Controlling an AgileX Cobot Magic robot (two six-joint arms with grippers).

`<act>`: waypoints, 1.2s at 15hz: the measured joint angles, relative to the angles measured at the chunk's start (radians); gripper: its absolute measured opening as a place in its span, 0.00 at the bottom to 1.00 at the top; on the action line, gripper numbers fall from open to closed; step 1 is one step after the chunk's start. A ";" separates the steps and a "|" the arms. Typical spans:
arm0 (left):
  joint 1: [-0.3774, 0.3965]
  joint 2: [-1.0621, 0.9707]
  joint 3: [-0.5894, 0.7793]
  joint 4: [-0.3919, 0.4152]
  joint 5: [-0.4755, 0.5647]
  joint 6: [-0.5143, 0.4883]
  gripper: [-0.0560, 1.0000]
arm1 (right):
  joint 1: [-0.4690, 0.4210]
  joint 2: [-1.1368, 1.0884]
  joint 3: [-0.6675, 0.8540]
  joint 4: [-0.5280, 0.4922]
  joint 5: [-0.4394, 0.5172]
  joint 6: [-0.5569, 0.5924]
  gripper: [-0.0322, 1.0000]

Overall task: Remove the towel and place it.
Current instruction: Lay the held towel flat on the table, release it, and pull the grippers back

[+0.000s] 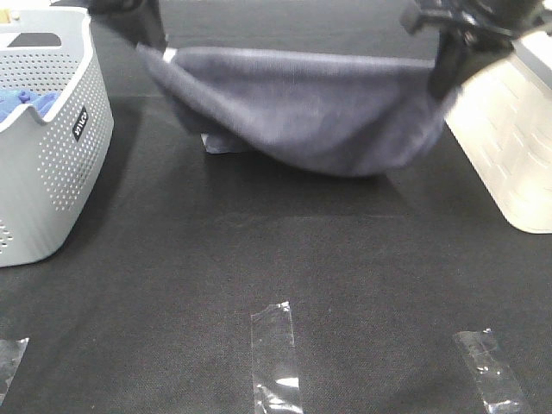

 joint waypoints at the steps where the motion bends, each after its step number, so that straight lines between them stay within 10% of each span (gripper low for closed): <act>1: -0.019 -0.042 0.073 -0.004 -0.003 -0.008 0.05 | 0.000 -0.040 0.069 0.013 -0.001 0.000 0.03; 18: -0.521 -0.536 0.905 -0.114 -0.139 -0.478 0.05 | -0.013 -0.716 0.904 0.230 0.016 0.000 0.03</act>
